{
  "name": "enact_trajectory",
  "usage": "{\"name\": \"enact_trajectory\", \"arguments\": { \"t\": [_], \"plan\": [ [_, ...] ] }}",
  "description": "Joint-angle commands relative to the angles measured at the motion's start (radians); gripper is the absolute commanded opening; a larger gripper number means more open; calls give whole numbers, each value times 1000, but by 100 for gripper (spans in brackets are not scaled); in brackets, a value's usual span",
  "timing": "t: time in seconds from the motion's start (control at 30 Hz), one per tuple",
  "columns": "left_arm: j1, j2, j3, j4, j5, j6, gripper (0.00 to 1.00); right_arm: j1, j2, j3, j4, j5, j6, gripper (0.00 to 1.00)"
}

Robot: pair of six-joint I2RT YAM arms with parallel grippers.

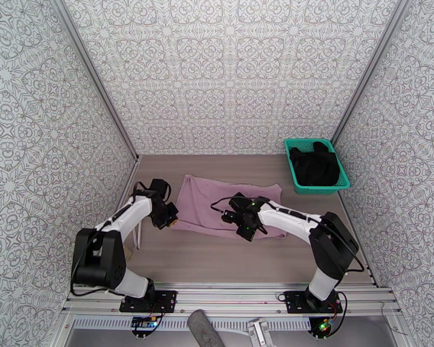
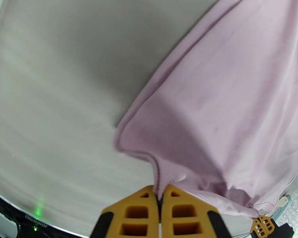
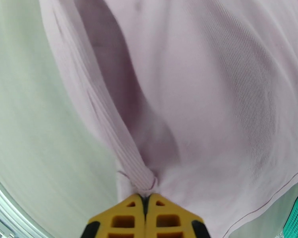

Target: Fold and stack the mixed laundry pile

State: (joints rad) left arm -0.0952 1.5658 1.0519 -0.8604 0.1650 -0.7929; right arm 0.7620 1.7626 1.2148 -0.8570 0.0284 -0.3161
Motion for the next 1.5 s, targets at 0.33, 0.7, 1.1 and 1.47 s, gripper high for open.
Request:
{"name": "enact_trajectory", "arguments": {
  "t": [0.33,0.7,1.1,1.47],
  "plan": [
    [15,174,141,1,1,38,0,-66,72,65,24,-48,-43,0],
    [16,242,198,17,-6,20,26,-81,101,72,62,-29,-10,1],
    [15,128,188,12,-61,8,60,-107,47,105,116,146,248,33],
    [-42,6,-71,79,-4,23,0,-105,-109,-40,190,20,405,29]
  ]
}}
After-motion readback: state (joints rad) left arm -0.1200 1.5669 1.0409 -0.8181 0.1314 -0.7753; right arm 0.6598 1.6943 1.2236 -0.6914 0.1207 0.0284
